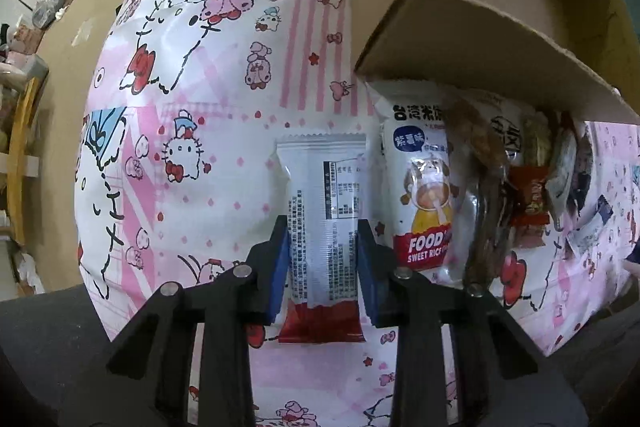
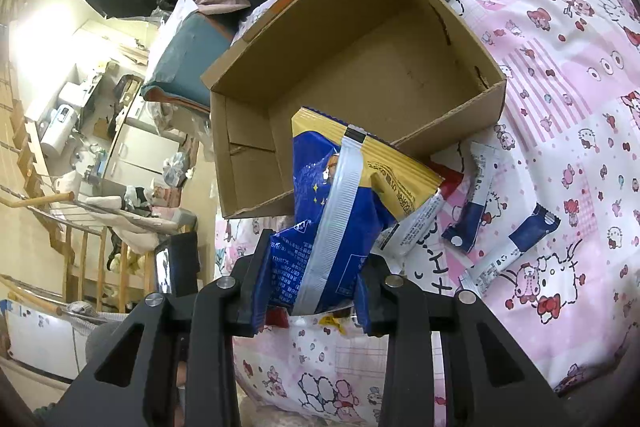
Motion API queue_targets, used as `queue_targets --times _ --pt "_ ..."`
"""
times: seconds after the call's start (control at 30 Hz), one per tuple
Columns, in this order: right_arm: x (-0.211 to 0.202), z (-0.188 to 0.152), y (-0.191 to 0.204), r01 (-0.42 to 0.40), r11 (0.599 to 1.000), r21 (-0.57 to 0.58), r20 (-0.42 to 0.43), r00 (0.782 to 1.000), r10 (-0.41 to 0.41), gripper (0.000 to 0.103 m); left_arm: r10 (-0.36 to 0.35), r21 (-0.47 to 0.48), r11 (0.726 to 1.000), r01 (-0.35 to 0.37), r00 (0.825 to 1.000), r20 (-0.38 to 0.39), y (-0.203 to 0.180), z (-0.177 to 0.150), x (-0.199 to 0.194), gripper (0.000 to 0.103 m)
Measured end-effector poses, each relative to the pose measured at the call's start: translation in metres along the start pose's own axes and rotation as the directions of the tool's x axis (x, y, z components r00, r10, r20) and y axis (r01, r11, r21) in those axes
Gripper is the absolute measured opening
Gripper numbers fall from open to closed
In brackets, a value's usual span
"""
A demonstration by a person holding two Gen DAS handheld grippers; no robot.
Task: Organize snacks
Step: 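Carry both snacks over the box and open both grippers to drop them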
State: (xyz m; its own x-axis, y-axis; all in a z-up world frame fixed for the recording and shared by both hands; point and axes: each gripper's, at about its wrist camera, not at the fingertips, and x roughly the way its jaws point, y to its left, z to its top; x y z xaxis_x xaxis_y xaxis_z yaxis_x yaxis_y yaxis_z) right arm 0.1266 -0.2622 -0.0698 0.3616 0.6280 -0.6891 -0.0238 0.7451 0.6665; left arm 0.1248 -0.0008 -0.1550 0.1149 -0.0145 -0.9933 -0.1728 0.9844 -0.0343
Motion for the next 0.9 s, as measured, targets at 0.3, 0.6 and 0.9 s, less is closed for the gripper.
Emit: queue_targets --times 0.3,0.6,0.9 --pt "-0.001 0.000 0.003 0.002 1.000 -0.008 0.011 1.000 -0.002 0.036 0.008 -0.056 0.998 -0.006 0.999 0.031 0.027 -0.002 -0.011 0.027" --pt "-0.006 -0.002 0.004 -0.003 1.000 -0.019 0.021 1.000 0.003 0.036 0.007 -0.093 0.996 0.007 0.989 0.147 0.044 -0.011 -0.043 0.027" --pt "-0.022 0.003 0.008 -0.044 0.999 -0.025 0.078 0.996 0.046 0.036 -0.017 -0.138 0.988 0.064 0.949 0.316 0.055 -0.012 -0.089 0.027"
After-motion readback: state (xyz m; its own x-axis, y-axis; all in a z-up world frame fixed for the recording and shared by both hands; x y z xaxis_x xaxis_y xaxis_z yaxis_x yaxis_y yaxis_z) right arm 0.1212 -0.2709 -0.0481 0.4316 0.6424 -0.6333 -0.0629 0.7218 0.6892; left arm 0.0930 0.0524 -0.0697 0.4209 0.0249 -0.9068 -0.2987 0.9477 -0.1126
